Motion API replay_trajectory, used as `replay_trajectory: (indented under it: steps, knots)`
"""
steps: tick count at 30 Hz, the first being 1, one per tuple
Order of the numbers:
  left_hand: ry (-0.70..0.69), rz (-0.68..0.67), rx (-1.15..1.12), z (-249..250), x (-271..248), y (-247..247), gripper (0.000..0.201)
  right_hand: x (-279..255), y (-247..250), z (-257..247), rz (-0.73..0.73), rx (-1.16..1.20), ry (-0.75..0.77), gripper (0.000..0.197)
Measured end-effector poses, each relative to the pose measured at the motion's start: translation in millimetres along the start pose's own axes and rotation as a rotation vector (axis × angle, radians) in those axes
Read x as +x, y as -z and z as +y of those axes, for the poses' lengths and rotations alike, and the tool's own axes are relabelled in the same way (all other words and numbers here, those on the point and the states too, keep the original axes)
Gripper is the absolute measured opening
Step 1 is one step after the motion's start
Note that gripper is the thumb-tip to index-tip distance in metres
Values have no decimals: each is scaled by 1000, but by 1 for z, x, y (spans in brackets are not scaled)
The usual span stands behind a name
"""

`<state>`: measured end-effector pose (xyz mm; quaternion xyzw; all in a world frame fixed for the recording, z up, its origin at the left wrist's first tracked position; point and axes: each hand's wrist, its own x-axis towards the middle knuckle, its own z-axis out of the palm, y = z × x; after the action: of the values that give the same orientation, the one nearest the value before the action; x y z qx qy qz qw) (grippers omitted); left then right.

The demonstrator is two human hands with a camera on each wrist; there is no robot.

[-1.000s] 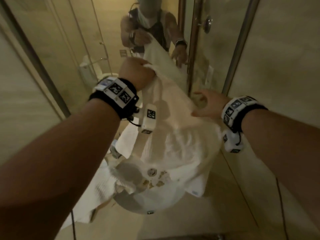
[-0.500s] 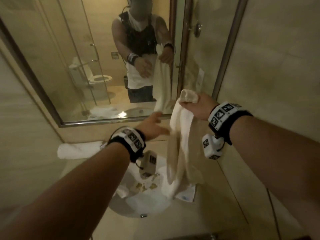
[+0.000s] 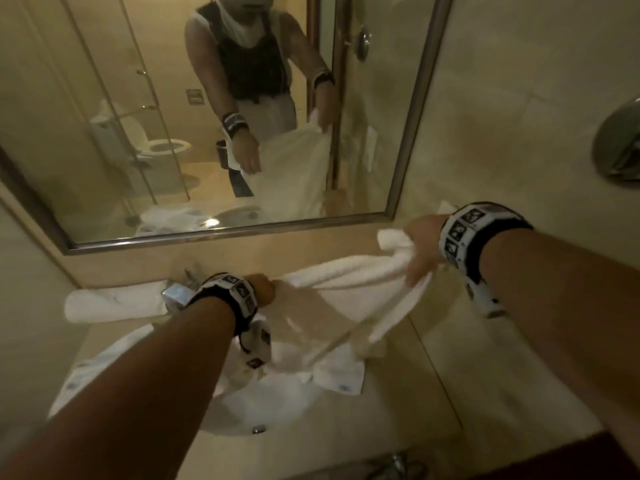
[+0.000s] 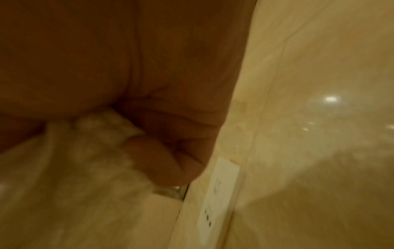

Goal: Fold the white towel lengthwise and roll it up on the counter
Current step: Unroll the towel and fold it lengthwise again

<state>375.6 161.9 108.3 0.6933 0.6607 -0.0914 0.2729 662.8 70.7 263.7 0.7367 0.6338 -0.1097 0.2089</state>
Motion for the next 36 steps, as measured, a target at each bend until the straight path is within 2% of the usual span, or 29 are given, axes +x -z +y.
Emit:
replay_trajectory:
  steps: [3,5,6,7,9,11,12,14,16,19,21,24,27,30,33,36]
  knots:
    - [-24,82,-45,17,0,28,50,22,-31,1,-143,-194,-73,73]
    - [-50,176,-105,31,-3,47,45,34,-43,5,-112,-189,-90,79]
    - [-55,216,-166,36,-4,57,41,38,-40,8,-46,-92,-89,74]
    - [-52,252,-253,41,-8,67,37,41,-32,10,47,57,-95,59]
    - [-98,400,-434,53,-17,89,32,39,-3,18,369,304,-134,30]
    - [-242,677,-653,68,-32,111,30,31,32,26,756,401,-178,32]
    - [-349,822,-744,76,-43,121,26,28,46,29,903,440,-174,34]
    - [-523,981,-855,89,-61,133,17,18,62,37,1009,522,-194,32]
    - [-626,1007,-888,97,-75,138,5,13,65,48,1066,532,-239,28]
    - [-658,999,-835,97,-85,136,2,0,61,56,1127,500,-259,28]
    - [-660,996,-798,91,-88,128,4,-8,50,56,1099,512,-259,28]
    - [-589,862,-813,77,-91,113,22,-20,24,54,1036,525,-234,22]
    - [-491,584,-746,56,-96,85,26,-33,-13,55,866,577,-268,23]
    - [-357,250,-597,29,-93,31,15,-46,-71,46,527,602,-267,23]
    - [-224,-37,-372,0,-84,-35,29,-56,-142,28,193,528,-274,20]
    - [-219,-248,-51,-27,-81,-106,31,-61,-216,9,-118,438,-286,23]
